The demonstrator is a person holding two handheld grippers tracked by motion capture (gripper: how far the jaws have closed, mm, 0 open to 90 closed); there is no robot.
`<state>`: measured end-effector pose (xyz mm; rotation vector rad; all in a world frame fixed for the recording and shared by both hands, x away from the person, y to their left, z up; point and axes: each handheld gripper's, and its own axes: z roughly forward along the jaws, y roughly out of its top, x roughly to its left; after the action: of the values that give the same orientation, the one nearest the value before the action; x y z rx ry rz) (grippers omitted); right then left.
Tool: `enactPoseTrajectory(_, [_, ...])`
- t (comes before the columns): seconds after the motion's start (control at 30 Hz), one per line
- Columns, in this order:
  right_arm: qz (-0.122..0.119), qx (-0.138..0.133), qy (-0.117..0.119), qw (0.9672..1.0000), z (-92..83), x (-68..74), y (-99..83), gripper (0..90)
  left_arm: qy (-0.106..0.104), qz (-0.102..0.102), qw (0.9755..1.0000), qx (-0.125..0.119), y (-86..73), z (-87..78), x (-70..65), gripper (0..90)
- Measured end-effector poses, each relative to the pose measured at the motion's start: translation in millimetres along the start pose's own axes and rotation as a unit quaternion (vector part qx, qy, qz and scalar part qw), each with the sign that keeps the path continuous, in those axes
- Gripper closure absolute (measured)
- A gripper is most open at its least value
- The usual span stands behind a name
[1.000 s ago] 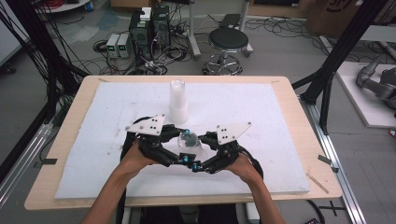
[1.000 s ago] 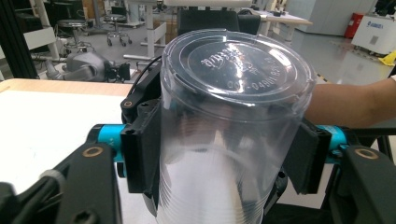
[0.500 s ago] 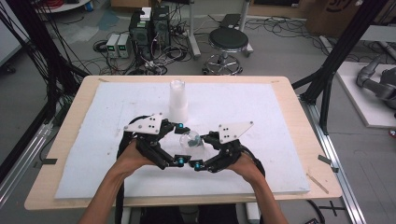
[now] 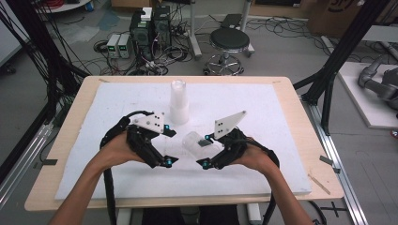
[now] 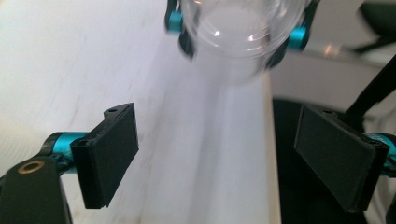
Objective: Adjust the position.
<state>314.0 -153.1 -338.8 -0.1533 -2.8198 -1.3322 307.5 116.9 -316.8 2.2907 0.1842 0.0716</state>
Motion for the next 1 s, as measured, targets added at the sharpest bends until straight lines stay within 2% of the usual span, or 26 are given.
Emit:
enactPoseTrajectory(0.07, [-0.002,0.039,0.001,0.9992,1.3,0.0,4.5,34.6,0.009,0.006,0.9991,0.041,4.4,-1.0,1.2,13.7])
enactPoseTrajectory(0.1, [-0.003,0.06,0.0,0.9982,2.4,0.1,6.6,34.5,0.009,0.006,0.9991,0.041,4.4,-1.0,1.2,13.7])
enactPoseTrajectory(0.13, [-0.005,0.084,-0.003,0.9964,3.7,0.3,9.2,34.6,0.009,0.005,0.9978,0.065,8.3,-2.3,1.7,13.8])
enactPoseTrajectory(0.23, [-0.011,0.131,-0.005,0.9913,6.4,-0.4,14.0,34.6,0.007,0.011,0.9946,0.103,14.0,-3.9,1.8,13.8])
enactPoseTrajectory(0.37, [-0.012,0.17,-0.01,0.9854,7.8,-1.1,20.1,34.7,0.002,0.011,0.9925,0.121,18.4,-4.3,2.7,14.0])
enactPoseTrajectory(0.47, [-0.013,0.195,-0.011,0.9807,8.5,0.3,23.8,34.8,-0.005,0.012,0.9918,0.127,20.5,-1.4,2.1,14.0])
enactPoseTrajectory(0.63, [-0.016,0.207,-0.011,0.9782,9.3,0.8,27.2,34.8,-0.018,0.017,0.992,0.124,23.1,9.9,2.0,14.1])
enactPoseTrajectory(0.87, [-0.02,0.23,-0.012,0.9729,13.2,1.0,28.5,34.9,-0.038,0.027,0.9922,0.116,29.1,30.5,1.9,14.6])
enactPoseTrajectory(1.0, [-0.024,0.232,-0.011,0.9724,14.1,1.7,31.3,34.9,-0.043,0.02,0.9938,0.1,32.5,35.3,2.5,15.2])
